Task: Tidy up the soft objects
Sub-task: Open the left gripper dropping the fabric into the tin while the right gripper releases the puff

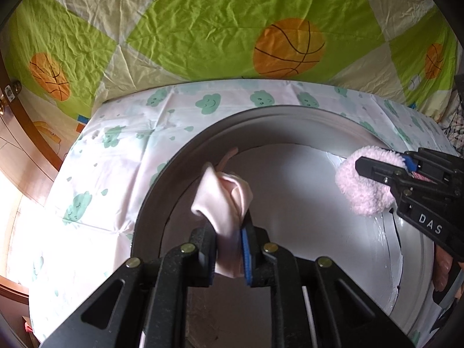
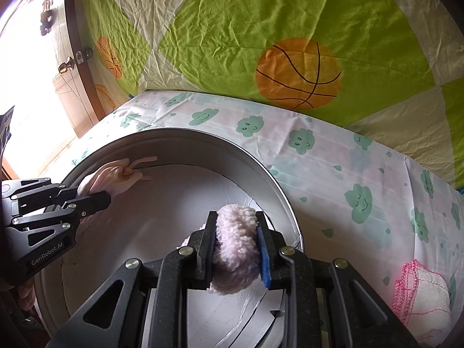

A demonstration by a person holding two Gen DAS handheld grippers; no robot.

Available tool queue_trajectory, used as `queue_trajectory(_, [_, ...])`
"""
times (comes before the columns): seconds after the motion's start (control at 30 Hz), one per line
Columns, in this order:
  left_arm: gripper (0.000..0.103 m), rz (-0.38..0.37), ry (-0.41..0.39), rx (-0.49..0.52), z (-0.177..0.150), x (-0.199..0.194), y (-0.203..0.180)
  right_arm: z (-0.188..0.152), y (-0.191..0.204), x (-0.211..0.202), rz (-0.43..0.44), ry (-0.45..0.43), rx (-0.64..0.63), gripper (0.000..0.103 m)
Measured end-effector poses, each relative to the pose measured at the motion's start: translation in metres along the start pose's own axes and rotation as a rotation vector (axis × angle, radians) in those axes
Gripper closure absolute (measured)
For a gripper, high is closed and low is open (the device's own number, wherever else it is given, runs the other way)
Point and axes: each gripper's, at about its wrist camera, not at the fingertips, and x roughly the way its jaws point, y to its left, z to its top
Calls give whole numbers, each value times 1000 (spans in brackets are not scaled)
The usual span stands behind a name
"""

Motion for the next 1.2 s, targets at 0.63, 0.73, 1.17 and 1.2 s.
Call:
queue_trajectory(0.63, [10,64,-58,13,1,-15,2,1,1,-16,-2,-69,9,36])
queue_trajectory(0.73, [9,68,-64,-5,0,-16,5,0,4,-26,-32,-101,-16,32])
queue_trajectory(1.17, [4,19,-269,-3,-42,-73,-38,-76,-78,-152,-41,-240,105,27])
queue_trajectory(1.2, [4,1,-281,4,-47,-77,-47,-87,-88,-162,-54,-250,130,26])
